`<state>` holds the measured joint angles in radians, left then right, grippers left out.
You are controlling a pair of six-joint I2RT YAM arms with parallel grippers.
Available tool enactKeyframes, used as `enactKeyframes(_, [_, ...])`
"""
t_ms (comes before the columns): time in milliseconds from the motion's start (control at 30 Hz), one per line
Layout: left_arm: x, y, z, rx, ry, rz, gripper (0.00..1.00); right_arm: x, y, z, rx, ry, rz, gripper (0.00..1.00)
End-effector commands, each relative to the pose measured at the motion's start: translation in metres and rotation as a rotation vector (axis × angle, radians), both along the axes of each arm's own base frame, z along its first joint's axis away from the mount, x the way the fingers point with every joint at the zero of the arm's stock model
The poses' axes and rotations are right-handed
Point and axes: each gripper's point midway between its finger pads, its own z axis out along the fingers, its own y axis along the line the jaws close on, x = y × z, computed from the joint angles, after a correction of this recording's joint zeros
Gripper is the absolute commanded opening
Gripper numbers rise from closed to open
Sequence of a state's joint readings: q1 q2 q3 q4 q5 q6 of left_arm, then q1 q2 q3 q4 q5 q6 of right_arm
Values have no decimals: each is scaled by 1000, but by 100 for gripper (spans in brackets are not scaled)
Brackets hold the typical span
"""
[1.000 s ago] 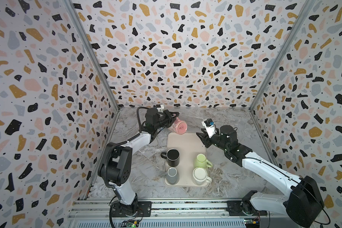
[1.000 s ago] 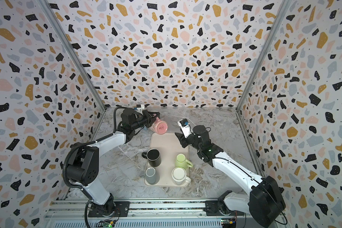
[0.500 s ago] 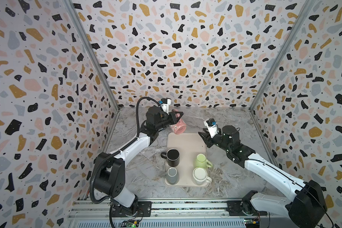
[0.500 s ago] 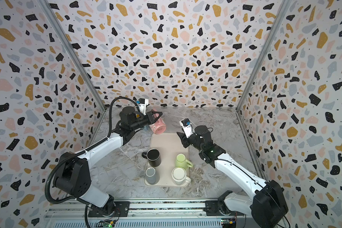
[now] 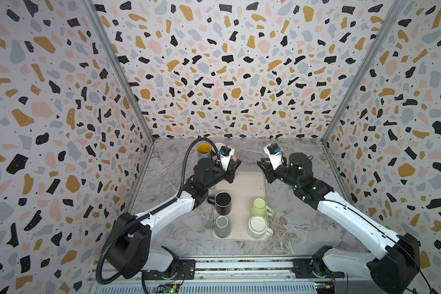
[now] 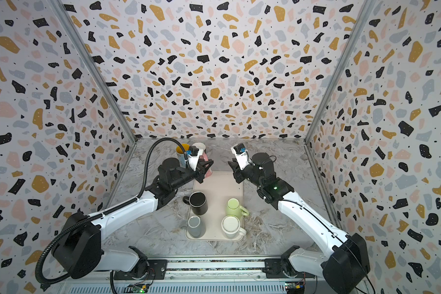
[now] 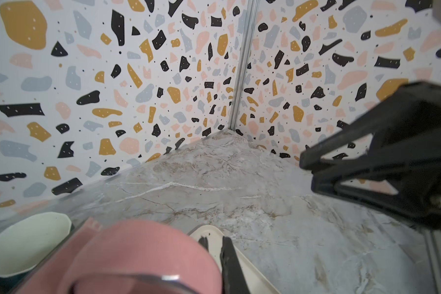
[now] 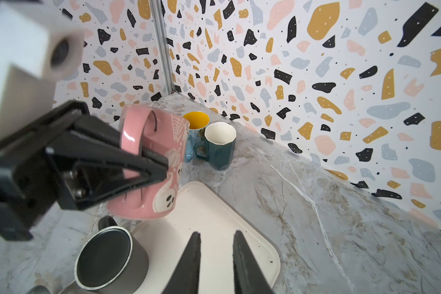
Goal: Turn the mug right side up
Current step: 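Swing the pink mug toward the right gripper while the right gripper reaches in, then close the right gripper on the pink mug's handle while the left gripper holds it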
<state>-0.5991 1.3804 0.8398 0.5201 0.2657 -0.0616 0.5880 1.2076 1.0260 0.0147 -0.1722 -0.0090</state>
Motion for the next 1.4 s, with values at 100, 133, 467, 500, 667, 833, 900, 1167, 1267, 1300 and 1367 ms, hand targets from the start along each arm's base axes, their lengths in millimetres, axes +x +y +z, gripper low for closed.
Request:
enactKeyframes(100, [-17,-3,70,7,-475,54,0,-11,14,17,13,30,109,24])
enactKeyframes(133, [-18,-5,68,11,-486,53,0,-15,17,19,18,35,138,24])
enactKeyframes(467, [-26,-23,62,10,-527,-40,0,-44,43,29,90,105,359,39])
enactKeyframes(500, [-27,-24,61,13,-527,-50,0,-45,45,31,96,108,374,40])
enactKeyframes(667, [-30,-30,58,10,-520,-89,0,-49,50,36,128,110,414,40])
enactKeyframes(833, [-31,-33,58,0,-519,-103,0,-49,57,36,148,126,436,40])
enactKeyframes(900, [-33,-34,60,-2,-528,-108,0,-48,59,36,152,135,432,40])
enactKeyframes(1167, [-39,-39,55,33,-560,-115,0,-35,62,32,139,171,395,41])
enactKeyframes(1267, [-41,-41,53,53,-571,-110,0,-30,63,31,126,190,378,40])
enactKeyframes(1300, [-41,-41,51,62,-576,-104,0,-28,62,32,119,198,368,40])
enactKeyframes(1367, [-42,-39,51,74,-589,-92,0,-25,63,29,97,229,357,40])
